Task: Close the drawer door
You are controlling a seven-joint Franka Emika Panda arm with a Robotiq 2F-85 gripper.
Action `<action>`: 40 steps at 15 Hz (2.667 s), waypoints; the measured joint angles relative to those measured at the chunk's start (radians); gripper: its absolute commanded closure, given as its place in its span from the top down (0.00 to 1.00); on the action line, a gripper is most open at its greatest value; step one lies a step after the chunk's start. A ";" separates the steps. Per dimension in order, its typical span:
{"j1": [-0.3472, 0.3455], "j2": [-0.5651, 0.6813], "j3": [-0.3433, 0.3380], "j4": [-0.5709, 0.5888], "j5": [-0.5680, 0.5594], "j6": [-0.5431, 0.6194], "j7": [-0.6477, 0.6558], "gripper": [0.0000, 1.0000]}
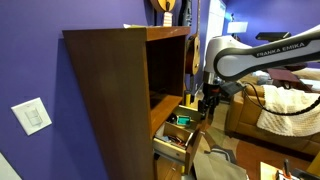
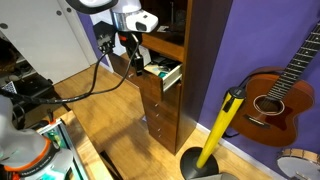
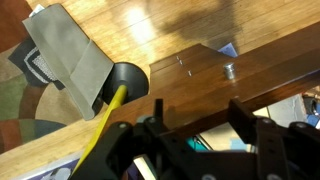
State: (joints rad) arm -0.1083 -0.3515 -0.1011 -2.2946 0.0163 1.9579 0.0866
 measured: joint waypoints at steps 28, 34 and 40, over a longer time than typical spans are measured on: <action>0.024 0.041 0.030 -0.069 0.096 0.451 0.017 0.00; 0.024 0.114 0.032 -0.068 0.097 0.554 0.046 0.00; 0.026 0.108 0.031 -0.066 0.114 0.574 0.038 0.40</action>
State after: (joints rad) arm -0.0822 -0.2440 -0.0696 -2.3602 0.1301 2.5316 0.1249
